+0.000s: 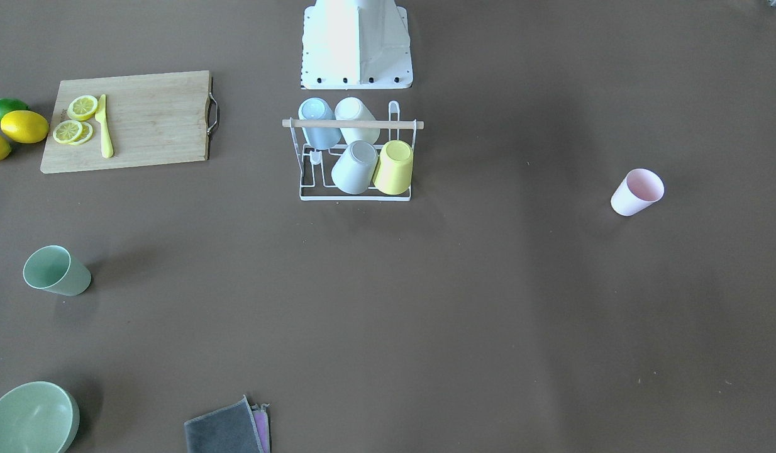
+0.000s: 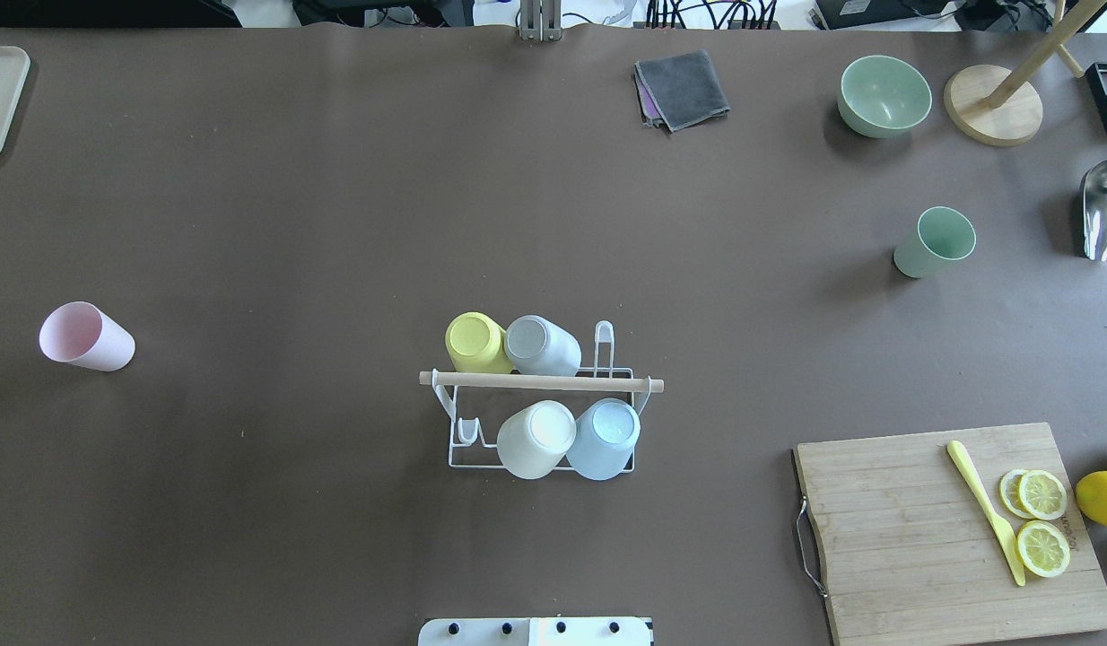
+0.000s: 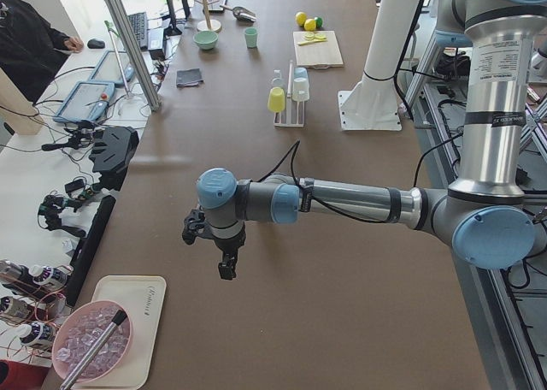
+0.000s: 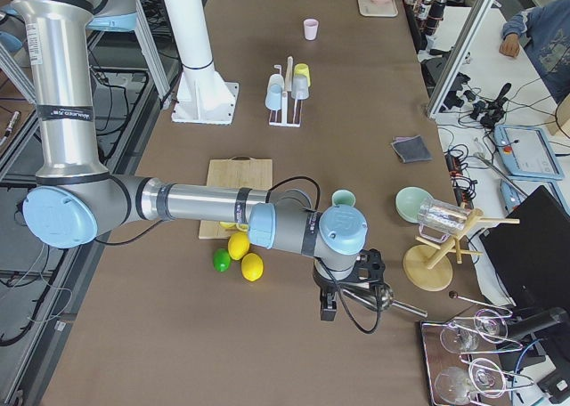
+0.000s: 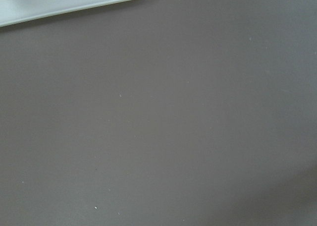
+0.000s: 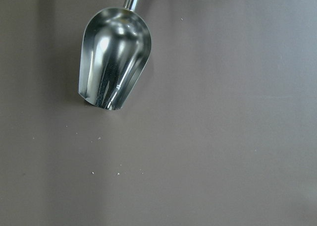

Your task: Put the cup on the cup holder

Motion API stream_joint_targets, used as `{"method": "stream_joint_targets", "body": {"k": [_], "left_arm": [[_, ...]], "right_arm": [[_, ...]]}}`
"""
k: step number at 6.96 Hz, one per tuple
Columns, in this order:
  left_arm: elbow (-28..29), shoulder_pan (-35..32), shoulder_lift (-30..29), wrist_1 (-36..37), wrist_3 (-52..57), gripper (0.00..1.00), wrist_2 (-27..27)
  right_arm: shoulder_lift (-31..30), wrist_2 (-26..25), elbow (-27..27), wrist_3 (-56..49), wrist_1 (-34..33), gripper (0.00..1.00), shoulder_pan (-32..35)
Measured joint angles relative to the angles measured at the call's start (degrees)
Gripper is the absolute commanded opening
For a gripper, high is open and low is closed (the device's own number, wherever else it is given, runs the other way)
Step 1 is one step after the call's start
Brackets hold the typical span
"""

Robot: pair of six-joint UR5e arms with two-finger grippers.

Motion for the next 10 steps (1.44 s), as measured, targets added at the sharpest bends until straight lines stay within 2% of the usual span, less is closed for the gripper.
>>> {"method": "stream_joint_targets", "body": {"k": [3,6,7,10], "left_arm": [[0.71,-1.06,1.62,-1.01,-0.07,0.99,-0.25],[0.71,-1.3,2.26,-2.55,-0.13,0.99,-0.2],[0.63,-1.31,2.24,-2.59,-0.17,0.99,-0.1],[0.46,-1.31,2.15,-2.55,-0.25,0.99,0.08]], "right_arm": [[-0.79,0.63,0.25,0.05,0.34,1.0,0.04],[-1.29,-4.71,0.51,-3.04,3.54,1.0,-1.72],[0.17,-5.02,-0.12,-4.17,1.39,1.0,-3.44],[9.41,-5.58,-0.03,-4.81,-11.95,1.0,-7.96]]}}
